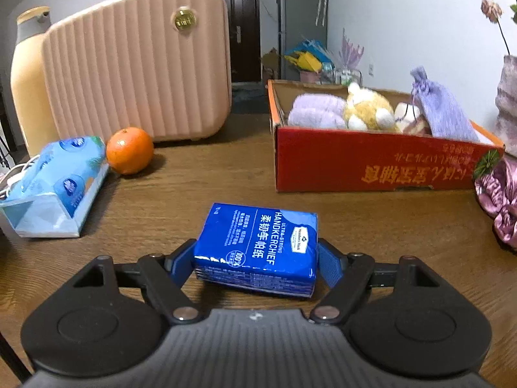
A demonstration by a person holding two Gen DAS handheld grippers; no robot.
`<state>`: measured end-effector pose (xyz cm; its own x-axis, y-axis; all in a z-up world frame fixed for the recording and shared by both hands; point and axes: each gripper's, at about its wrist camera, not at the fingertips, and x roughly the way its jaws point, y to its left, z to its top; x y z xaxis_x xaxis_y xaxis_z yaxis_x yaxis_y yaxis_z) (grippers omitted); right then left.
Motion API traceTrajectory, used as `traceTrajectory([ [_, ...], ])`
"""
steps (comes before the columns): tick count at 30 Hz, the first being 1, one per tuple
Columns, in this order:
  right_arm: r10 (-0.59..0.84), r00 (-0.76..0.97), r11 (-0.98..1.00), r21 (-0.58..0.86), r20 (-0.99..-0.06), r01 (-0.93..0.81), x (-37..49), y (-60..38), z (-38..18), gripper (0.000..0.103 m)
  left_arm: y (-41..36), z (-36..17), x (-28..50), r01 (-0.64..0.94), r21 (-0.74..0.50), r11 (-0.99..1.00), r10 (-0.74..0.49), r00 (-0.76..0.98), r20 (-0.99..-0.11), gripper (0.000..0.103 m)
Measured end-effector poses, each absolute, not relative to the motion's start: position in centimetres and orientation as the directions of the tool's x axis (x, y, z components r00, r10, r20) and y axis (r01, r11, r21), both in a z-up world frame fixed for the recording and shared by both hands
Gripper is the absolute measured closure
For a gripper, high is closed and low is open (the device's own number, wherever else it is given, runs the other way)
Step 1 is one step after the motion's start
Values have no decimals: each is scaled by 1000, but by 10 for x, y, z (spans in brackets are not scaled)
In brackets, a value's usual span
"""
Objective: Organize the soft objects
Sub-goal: 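Hold the tissue pack in the left tool while the right tool closes on the pink satin bow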
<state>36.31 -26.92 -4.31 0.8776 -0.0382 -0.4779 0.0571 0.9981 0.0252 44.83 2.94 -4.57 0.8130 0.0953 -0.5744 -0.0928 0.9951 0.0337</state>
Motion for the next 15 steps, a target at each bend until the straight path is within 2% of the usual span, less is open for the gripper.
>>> traceTrajectory([
  [4,-38,881,998,29,-471,58,364,-269,-42,0,28,-38,438,-116,41,992,121,847,-517,25],
  [15,-20,887,998,43,-461,44,370,-262,-41,0,22,-24,419,-143,-17,990,120,887,-446,25],
])
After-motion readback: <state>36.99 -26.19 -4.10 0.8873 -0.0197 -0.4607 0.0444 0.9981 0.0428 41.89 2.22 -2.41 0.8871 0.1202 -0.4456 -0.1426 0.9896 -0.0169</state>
